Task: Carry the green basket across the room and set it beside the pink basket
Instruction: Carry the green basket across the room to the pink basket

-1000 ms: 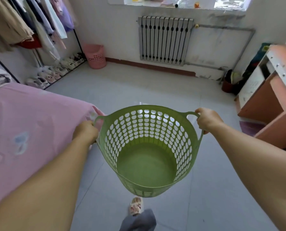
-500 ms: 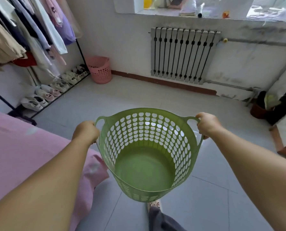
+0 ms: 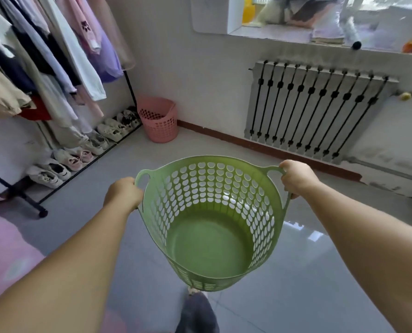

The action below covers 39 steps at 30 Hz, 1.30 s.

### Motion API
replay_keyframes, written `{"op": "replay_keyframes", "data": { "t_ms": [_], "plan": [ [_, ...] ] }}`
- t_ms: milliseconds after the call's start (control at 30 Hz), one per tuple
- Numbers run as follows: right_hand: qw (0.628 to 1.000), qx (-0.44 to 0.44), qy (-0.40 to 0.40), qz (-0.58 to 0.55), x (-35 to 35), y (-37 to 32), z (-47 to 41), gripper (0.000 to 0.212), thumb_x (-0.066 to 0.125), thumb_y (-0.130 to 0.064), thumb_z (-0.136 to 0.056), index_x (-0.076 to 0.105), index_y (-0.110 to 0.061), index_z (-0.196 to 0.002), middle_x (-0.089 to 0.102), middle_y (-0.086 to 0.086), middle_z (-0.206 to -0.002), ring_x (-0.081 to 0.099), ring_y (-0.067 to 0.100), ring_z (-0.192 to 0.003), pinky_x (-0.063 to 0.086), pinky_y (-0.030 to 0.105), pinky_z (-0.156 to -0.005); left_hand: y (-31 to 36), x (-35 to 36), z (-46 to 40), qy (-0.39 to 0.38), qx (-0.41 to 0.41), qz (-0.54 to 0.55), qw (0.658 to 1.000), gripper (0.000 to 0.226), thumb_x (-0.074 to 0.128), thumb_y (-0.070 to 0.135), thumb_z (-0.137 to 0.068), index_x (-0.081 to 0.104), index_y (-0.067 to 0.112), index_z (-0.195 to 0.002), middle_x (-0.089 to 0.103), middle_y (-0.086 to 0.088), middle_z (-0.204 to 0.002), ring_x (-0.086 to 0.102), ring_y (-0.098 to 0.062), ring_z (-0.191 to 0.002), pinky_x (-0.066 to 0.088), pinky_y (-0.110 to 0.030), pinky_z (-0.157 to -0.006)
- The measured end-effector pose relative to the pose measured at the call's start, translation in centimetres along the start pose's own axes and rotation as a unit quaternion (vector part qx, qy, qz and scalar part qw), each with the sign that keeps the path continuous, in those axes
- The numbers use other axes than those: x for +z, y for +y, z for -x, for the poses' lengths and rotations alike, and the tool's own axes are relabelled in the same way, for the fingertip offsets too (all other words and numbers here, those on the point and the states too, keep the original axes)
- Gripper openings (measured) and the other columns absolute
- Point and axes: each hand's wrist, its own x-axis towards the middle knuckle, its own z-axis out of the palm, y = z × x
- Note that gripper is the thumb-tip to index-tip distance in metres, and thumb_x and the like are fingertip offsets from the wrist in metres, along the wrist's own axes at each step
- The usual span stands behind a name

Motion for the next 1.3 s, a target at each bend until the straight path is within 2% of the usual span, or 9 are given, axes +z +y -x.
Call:
{"op": "replay_keyframes", "data": {
  "t_ms": [400, 500, 600, 767, 900, 1000, 1133, 1200, 1300],
  "plan": [
    [1.000, 0.028, 0.009, 0.002, 2.4, -15.5, -28.9, 0.049, 0.033, 0.005, -0.086, 0.053, -0.016, -0.127, 0.062, 0.012, -0.103, 0.070, 0.031, -0.076, 0.061, 0.047, -0.066, 12.3, -0.4, -32.2, -0.011, 0.012, -0.022, 1.000, 0.025, 0.047, -0.001, -0.082, 0.063, 0.017, -0.091, 0.069, -0.019, -0.094, 0.066, -0.040, -0.088, 0.055, -0.041, -0.076],
    [1.000, 0.024, 0.012, 0.007, 3.4, -18.4, -37.6, 0.049, 0.035, 0.004, -0.085, 0.055, -0.016, -0.125, 0.065, 0.015, -0.105, 0.069, 0.031, -0.073, 0.061, 0.045, -0.063, 15.6, 0.8, -40.6, -0.016, 0.008, -0.026, 0.999, 0.029, 0.046, 0.000, -0.084, 0.065, 0.015, -0.101, 0.068, -0.017, -0.097, 0.065, -0.039, -0.090, 0.055, -0.042, -0.078],
    [0.999, 0.032, 0.004, 0.007, 4.2, -21.2, -45.8, 0.043, 0.037, 0.003, -0.082, 0.058, -0.015, -0.115, 0.064, 0.013, -0.095, 0.068, 0.032, -0.071, 0.062, 0.045, -0.061, 18.7, 2.1, -48.2, -0.018, -0.002, -0.036, 0.999, 0.033, 0.041, -0.002, -0.084, 0.064, 0.014, -0.101, 0.067, -0.016, -0.097, 0.062, -0.036, -0.084, 0.051, -0.036, -0.066],
    [0.997, 0.070, -0.016, -0.005, 5.4, -26.1, -57.3, 0.040, 0.039, 0.001, -0.081, 0.057, -0.016, -0.112, 0.063, 0.014, -0.097, 0.066, 0.035, -0.078, 0.061, 0.048, -0.064, 23.2, 4.0, -59.9, -0.022, -0.014, -0.037, 0.999, 0.038, 0.035, -0.003, -0.083, 0.062, 0.017, -0.101, 0.061, -0.009, -0.078, 0.049, -0.031, -0.065, 0.033, -0.024, -0.049],
    [0.996, 0.090, -0.006, -0.015, 6.7, -29.2, -64.3, 0.032, 0.042, -0.003, -0.086, 0.056, -0.018, -0.110, 0.058, 0.010, -0.092, 0.062, 0.034, -0.079, 0.060, 0.047, -0.064, 26.1, 4.9, -68.7, -0.024, -0.005, -0.043, 0.999, 0.039, 0.036, -0.001, -0.085, 0.060, 0.022, -0.105, 0.050, 0.000, -0.064, 0.045, -0.026, -0.055, 0.029, -0.023, -0.045],
    [0.992, 0.120, -0.006, -0.030, 8.8, -30.9, -69.9, 0.030, 0.043, -0.007, -0.088, 0.056, -0.020, -0.110, 0.060, 0.011, -0.094, 0.063, 0.034, -0.077, 0.060, 0.046, -0.064, 28.5, 6.3, -76.5, -0.046, 0.007, -0.043, 0.998, 0.030, 0.040, 0.006, -0.088, 0.053, 0.032, -0.091, 0.049, 0.003, -0.063, 0.046, -0.023, -0.054, 0.030, -0.023, -0.047],
    [0.981, 0.185, 0.004, -0.051, 12.2, -33.4, -76.7, 0.037, 0.040, -0.006, -0.086, 0.057, -0.024, -0.114, 0.061, 0.011, -0.093, 0.062, 0.034, -0.079, 0.059, 0.045, -0.070, 30.8, 10.0, -86.5, -0.119, 0.037, -0.044, 0.991, 0.031, 0.045, 0.001, -0.087, 0.050, 0.026, -0.070, 0.054, -0.001, -0.069, 0.054, -0.030, -0.072, 0.043, -0.031, -0.064],
    [0.977, 0.209, 0.016, -0.047, 14.4, -34.1, -79.3, 0.047, 0.038, -0.002, -0.084, 0.053, -0.025, -0.123, 0.062, 0.011, -0.096, 0.061, 0.035, -0.084, 0.057, 0.045, -0.073, 31.5, 12.1, -90.6, -0.150, 0.051, -0.051, 0.986, 0.030, 0.045, -0.002, -0.086, 0.062, 0.022, -0.093, 0.061, -0.008, -0.078, 0.058, -0.033, -0.079, 0.043, -0.032, -0.067],
    [0.967, 0.243, 0.019, -0.069, 17.4, -34.9, -82.7, 0.052, 0.039, 0.000, -0.085, 0.049, -0.024, -0.130, 0.061, 0.010, -0.101, 0.059, 0.035, -0.092, 0.055, 0.046, -0.077, 31.7, 15.5, -96.0, -0.165, 0.054, -0.059, 0.983, 0.048, 0.042, -0.002, -0.088, 0.055, 0.020, -0.129, 0.069, -0.016, -0.110, 0.062, -0.036, -0.092, 0.042, -0.031, -0.068]
  ]
}}
